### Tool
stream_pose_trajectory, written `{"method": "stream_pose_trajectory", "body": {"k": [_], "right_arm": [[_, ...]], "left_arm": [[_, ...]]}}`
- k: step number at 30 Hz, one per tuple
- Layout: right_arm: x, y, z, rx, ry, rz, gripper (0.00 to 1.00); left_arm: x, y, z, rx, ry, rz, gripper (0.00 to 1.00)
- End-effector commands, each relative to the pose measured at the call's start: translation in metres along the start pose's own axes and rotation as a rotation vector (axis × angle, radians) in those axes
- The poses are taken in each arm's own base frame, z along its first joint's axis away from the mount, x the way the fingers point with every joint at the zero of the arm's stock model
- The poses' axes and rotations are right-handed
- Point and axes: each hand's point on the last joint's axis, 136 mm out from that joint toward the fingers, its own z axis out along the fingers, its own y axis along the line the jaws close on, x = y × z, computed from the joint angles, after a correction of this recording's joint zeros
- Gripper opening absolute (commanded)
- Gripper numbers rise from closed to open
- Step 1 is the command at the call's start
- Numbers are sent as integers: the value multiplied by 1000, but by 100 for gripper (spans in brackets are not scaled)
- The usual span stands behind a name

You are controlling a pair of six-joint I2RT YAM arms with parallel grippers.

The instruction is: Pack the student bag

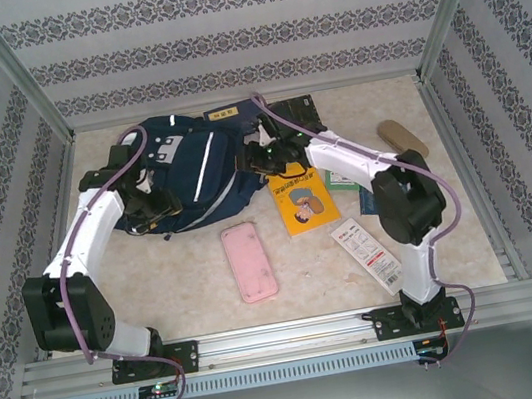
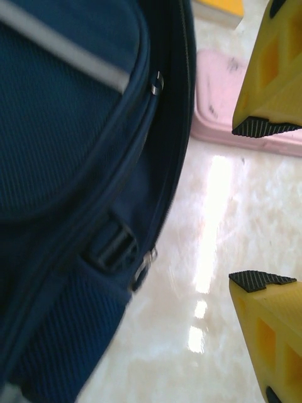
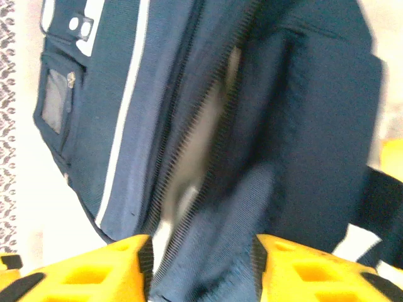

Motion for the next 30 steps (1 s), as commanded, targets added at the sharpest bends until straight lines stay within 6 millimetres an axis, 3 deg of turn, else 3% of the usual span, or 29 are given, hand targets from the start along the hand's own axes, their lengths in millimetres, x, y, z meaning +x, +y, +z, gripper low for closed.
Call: {"method": "stream_pose_trajectory", "body": {"k": [1, 5, 11, 20, 23, 30], "right_arm": [[0, -15, -33, 77, -72, -69, 55], [16, -47, -53, 171, -101, -103, 65], [33, -104, -73, 251, -137, -30, 63], [30, -162, -73, 271, -160, 16, 64], [25, -175, -71, 283, -159, 20, 64], [21, -193, -56, 275, -107, 37, 63]], "left_arm": [[-8, -43, -10, 131, -58, 87, 62], [-1, -72, 4, 191, -57, 79, 62], [24, -134, 25, 273, -27, 134, 59], [51, -211, 73, 302, 30, 174, 47], [63, -227, 95, 269, 64, 204, 43], [68, -227, 150, 169, 133, 186, 34]]}}
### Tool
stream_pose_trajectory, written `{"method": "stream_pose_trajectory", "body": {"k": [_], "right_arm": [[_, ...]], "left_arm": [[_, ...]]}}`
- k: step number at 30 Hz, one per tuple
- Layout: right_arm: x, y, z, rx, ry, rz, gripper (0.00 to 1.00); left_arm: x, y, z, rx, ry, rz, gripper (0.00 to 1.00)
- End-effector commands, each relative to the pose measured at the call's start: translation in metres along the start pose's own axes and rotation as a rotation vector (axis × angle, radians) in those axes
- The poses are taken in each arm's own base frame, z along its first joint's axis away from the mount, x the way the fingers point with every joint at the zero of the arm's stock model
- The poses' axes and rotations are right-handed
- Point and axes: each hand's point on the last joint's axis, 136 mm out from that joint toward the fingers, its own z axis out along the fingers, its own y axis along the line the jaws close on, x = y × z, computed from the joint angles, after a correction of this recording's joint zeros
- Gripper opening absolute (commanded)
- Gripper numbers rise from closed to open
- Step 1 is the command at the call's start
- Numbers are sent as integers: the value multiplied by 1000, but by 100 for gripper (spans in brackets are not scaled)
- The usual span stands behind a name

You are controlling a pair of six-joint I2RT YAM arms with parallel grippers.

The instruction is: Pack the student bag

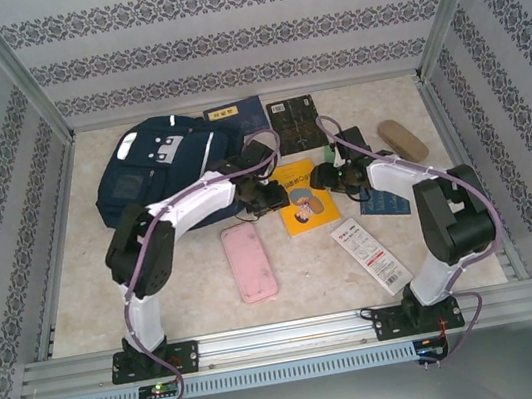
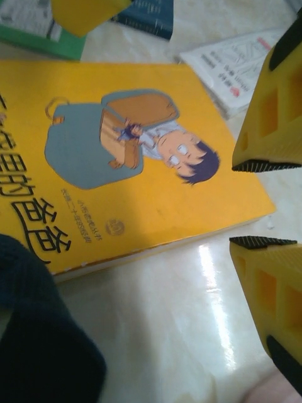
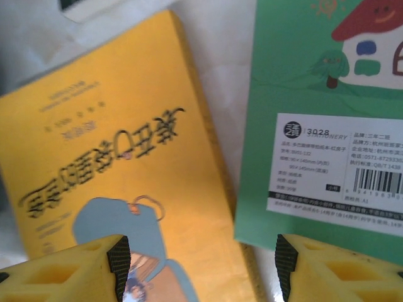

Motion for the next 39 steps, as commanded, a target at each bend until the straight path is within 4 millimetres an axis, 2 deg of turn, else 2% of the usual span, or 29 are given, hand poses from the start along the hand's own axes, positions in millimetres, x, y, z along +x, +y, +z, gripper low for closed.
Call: {"method": "stream_pose_trajectory", "body": {"k": [1, 8, 11, 14, 18, 22, 26, 30, 34, 39], "right_arm": [[-9, 7, 6, -36, -3, -40, 63], [-2, 2, 24, -36, 56, -42, 63], [4, 5, 29, -61, 87, -27, 61], [8, 6, 24, -35, 77, -37, 61], [12, 6, 8, 36, 48, -80, 62], [18, -4, 0, 77, 39, -68, 62], [26, -17, 2, 105, 57, -57, 63], [37, -17, 18, 61, 132, -51, 63], [48, 7, 30, -75, 201, -45, 61], [57, 64, 15, -305, 230, -106, 59]], "left_arm": [[-8, 9, 14, -59, -4, -33, 33], [-6, 25, 39, -129, 39, -46, 30], [-2, 32, 45, -161, 58, -47, 24], [-1, 41, 46, -207, 64, -46, 21], [2, 54, 46, -275, 78, -36, 20], [4, 60, 47, -303, 90, -29, 20], [2, 64, 44, -337, 86, -16, 20], [1, 66, 42, -357, 86, -9, 20], [4, 66, 45, -347, 102, -14, 19], [9, 68, 48, -336, 120, -16, 16]]}}
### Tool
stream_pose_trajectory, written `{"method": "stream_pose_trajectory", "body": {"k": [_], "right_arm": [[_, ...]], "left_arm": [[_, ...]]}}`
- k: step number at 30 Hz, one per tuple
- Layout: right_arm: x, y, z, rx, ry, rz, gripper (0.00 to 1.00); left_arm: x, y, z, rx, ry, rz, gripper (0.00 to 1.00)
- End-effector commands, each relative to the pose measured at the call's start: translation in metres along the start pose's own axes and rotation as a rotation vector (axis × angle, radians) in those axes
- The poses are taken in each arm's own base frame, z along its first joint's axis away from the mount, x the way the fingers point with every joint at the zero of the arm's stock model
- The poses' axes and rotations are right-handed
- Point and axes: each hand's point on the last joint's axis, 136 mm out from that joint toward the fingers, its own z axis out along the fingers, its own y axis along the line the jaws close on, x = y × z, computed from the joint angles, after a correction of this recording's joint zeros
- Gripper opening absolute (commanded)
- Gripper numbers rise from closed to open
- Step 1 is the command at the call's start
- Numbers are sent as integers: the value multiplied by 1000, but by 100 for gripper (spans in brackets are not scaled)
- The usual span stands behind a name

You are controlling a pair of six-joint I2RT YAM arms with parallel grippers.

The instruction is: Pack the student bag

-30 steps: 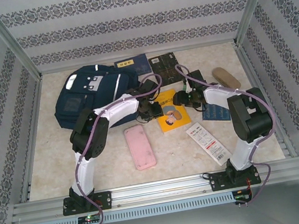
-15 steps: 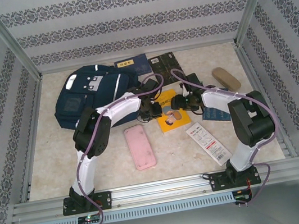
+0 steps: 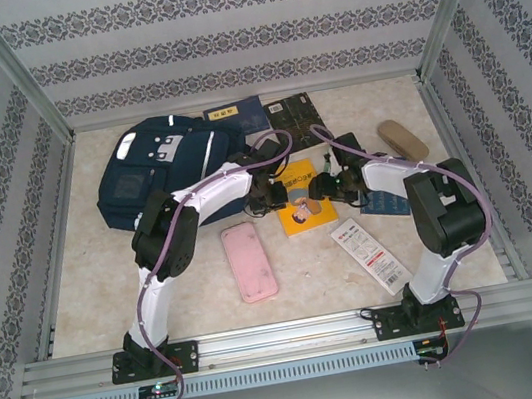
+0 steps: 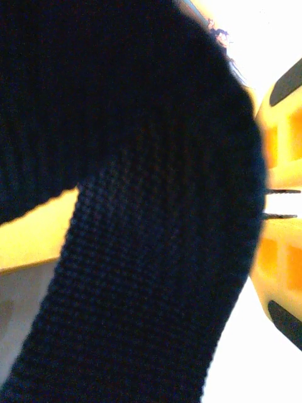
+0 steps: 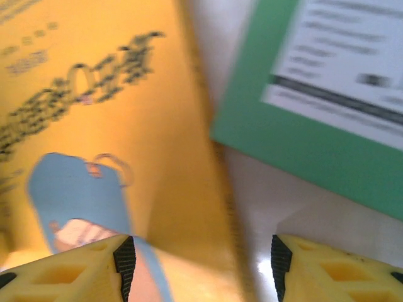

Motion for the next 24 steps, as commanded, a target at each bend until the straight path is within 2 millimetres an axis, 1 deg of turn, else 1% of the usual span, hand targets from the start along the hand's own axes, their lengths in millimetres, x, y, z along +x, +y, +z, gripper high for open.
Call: {"method": "stream_pose_trajectory", "body": {"k": [1, 3, 6, 9, 13, 15, 19, 20, 21, 24], "right_arm": [[24, 67, 2, -289, 101, -81, 57], [22, 87, -10, -383, 97, -88, 55], [17, 110, -28, -497, 80, -91, 52], [12, 126, -45, -582, 57, -90, 49], [6, 141, -64, -669, 34, -93, 43], [5, 138, -61, -646, 31, -90, 43], [7, 119, -37, -552, 76, -48, 42], [7, 115, -32, -537, 84, -36, 40], [7, 110, -27, -510, 85, -25, 36], [7, 101, -24, -468, 70, -22, 23]], "left_arm": [[25, 39, 23, -141, 104, -14, 16], [26, 38, 25, -136, 109, -13, 15], [27, 37, 25, -126, 114, -9, 15], [28, 36, 25, -121, 119, -6, 15], [28, 34, 25, -108, 121, 7, 14], [28, 34, 24, -107, 119, 12, 14], [27, 34, 22, -110, 113, 20, 14], [27, 34, 21, -109, 113, 24, 14], [27, 34, 20, -111, 111, 27, 15], [25, 34, 14, -112, 98, 31, 15]]}}
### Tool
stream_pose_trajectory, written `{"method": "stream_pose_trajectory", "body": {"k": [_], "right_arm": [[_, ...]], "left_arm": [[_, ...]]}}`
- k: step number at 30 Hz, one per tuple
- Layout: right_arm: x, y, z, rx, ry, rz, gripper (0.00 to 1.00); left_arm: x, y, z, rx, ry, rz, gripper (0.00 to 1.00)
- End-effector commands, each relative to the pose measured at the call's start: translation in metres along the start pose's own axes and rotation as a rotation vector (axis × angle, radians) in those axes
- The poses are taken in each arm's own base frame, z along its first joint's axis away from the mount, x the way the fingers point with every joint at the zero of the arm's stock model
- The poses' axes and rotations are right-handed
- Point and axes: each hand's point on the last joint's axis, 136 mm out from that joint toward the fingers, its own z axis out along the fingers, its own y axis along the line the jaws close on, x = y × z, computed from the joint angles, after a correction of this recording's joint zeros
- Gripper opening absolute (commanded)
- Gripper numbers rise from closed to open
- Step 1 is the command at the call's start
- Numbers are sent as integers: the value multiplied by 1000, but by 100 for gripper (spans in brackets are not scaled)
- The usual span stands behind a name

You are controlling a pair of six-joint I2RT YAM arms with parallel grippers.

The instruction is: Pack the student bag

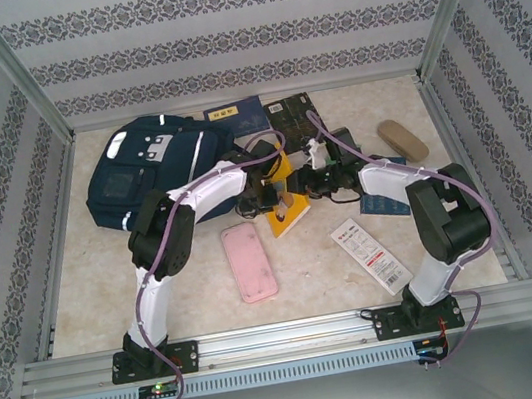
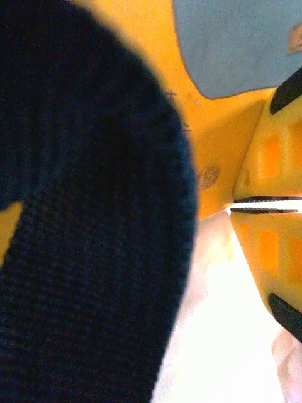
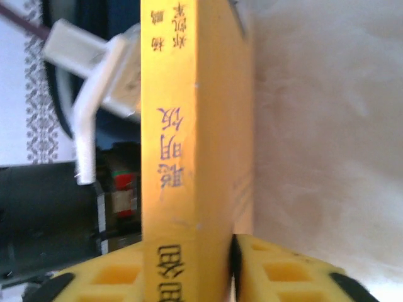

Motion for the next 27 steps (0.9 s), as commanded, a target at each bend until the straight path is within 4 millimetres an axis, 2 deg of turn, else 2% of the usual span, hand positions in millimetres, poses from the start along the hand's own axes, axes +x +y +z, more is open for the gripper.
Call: {"method": "stream_pose_trajectory", "body": {"k": [1, 3, 4, 9, 13, 16, 19, 22, 24, 27], "right_arm": [[4, -2, 1, 15, 16, -7, 17], [1, -3, -5, 35, -5, -13, 2], [-1, -4, -9, 42, -18, -16, 0], [-12, 3, -33, 63, -107, -29, 0], [-17, 16, -49, 57, -161, -45, 0], [-17, 24, -56, 47, -184, -51, 0], [-16, 31, -64, 38, -204, -58, 0], [-15, 36, -70, 30, -224, -56, 0], [-14, 40, -73, 23, -234, -58, 0], [-12, 45, -76, 16, -239, -62, 0]], "left_arm": [[20, 1, 17, -14, 67, 42, 15], [15, -1, 4, -9, 43, 55, 17], [12, -3, -3, 0, 31, 63, 18], [-8, -25, -64, 72, -88, 140, 27], [-26, -30, -112, 96, -172, 196, 30], [-37, -29, -140, 128, -209, 232, 36], [-51, -15, -161, 103, -261, 260, 38], [-70, 16, -172, 42, -303, 242, 38], [-85, 43, -170, -21, -319, 228, 38], [-100, 73, -157, -97, -312, 242, 37]]}}
